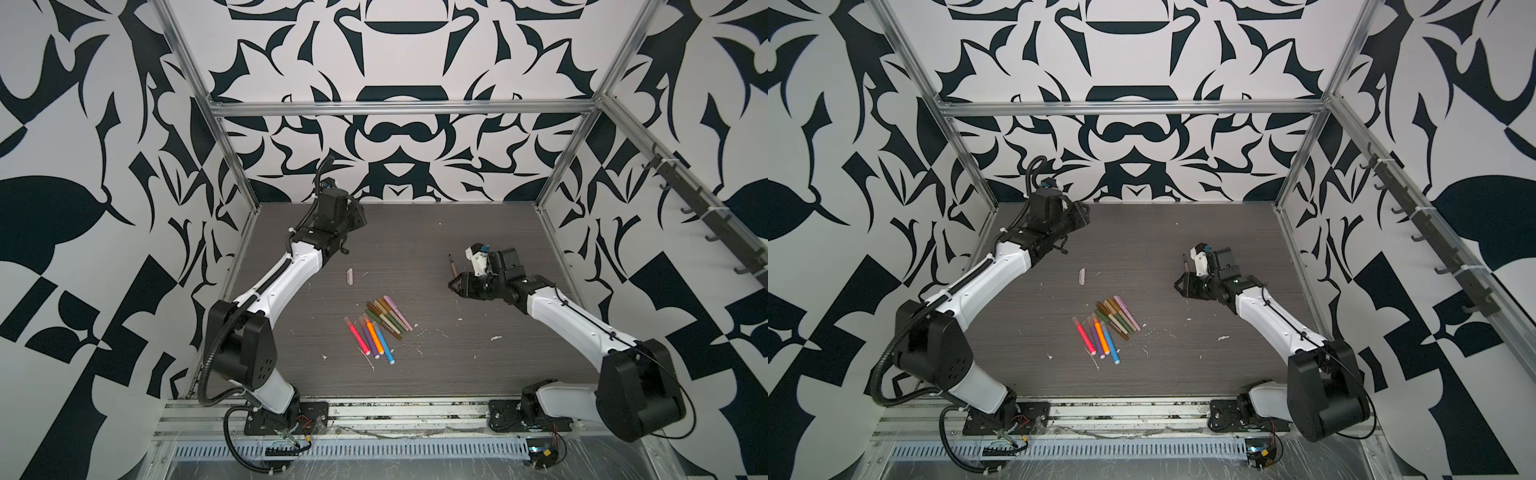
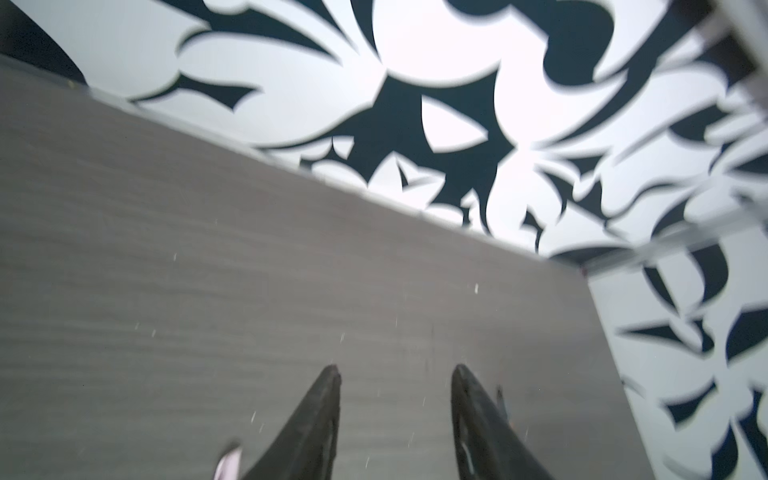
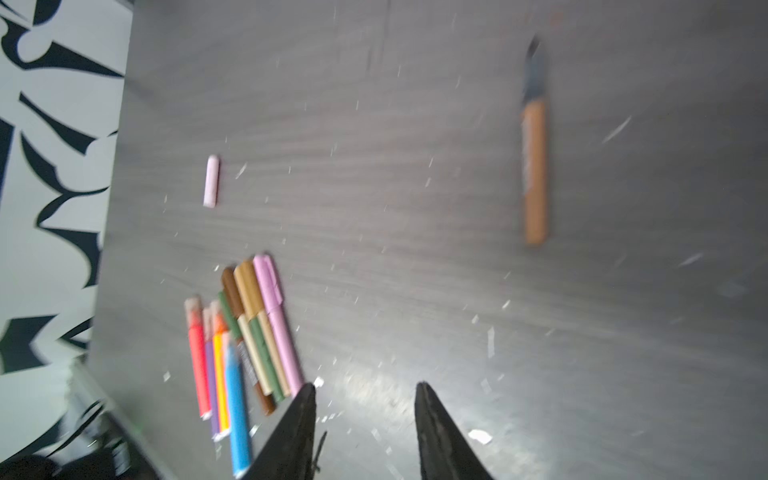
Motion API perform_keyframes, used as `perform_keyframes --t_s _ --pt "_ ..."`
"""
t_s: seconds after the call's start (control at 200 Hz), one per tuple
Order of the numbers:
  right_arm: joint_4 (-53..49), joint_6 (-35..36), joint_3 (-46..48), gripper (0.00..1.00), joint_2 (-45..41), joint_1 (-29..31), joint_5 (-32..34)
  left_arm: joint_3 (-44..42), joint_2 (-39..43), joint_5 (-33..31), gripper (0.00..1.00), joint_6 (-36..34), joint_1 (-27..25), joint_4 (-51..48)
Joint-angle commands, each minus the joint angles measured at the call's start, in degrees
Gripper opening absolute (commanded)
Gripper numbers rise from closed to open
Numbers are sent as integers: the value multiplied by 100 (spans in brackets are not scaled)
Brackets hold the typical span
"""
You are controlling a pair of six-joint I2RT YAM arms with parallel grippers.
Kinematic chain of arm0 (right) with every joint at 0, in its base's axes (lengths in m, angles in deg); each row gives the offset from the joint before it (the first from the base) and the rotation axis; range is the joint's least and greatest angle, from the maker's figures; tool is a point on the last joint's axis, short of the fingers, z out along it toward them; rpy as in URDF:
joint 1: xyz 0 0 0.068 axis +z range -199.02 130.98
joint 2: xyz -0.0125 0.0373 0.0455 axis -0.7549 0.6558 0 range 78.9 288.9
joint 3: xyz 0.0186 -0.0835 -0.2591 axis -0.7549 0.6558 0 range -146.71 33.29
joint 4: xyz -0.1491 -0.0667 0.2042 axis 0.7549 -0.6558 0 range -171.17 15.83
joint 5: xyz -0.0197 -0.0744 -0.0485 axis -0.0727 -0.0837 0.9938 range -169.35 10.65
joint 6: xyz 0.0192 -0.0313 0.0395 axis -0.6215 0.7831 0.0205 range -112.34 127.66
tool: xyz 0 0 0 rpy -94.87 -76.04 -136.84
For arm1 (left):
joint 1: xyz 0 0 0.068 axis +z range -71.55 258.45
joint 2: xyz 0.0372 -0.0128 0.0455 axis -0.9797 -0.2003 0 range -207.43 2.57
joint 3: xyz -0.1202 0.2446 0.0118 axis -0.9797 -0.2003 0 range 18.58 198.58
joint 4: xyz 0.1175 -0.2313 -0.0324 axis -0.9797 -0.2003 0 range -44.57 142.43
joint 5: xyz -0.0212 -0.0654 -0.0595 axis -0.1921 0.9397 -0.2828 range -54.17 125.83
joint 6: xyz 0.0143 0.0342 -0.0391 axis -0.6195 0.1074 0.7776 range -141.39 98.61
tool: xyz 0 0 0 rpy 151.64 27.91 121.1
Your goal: Open the pen caps
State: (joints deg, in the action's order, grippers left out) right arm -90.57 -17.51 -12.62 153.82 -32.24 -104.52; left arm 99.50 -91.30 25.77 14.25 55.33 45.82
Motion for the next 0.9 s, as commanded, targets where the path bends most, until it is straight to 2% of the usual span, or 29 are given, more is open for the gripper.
perform_keyframes --t_s 0.0,0.15,0.34,0.585,0.705,0.765,0.82,0.86,0.895 --pt "83 -410 -9 41 -139 92 -595 609 -484 -491 45 346 -35 299" --pt "-188 -258 113 42 -260 301 -560 1180 -961 -584 47 339 -170 149" --pt "-369 -389 260 42 -469 398 -654 1187 -1255 -580 48 652 -202 248" --pt "-904 -86 230 44 -566 412 -665 886 -751 -207 52 961 -204 -602" --pt "-615 100 472 57 -831 455 -518 606 -488 132 54 771 -120 -562" --pt "-353 42 622 64 -1002 488 -375 433 -379 613 54 777 -49 -464" --pt "-199 -20 661 66 -1119 509 -325 279 -249 1068 54 812 -4 -457" --pt "-160 -52 654 77 -1190 566 -225 204 -148 1463 55 783 39 -511" --pt "-181 -86 610 78 -1243 634 -89 152 -67 1825 55 778 78 -629"
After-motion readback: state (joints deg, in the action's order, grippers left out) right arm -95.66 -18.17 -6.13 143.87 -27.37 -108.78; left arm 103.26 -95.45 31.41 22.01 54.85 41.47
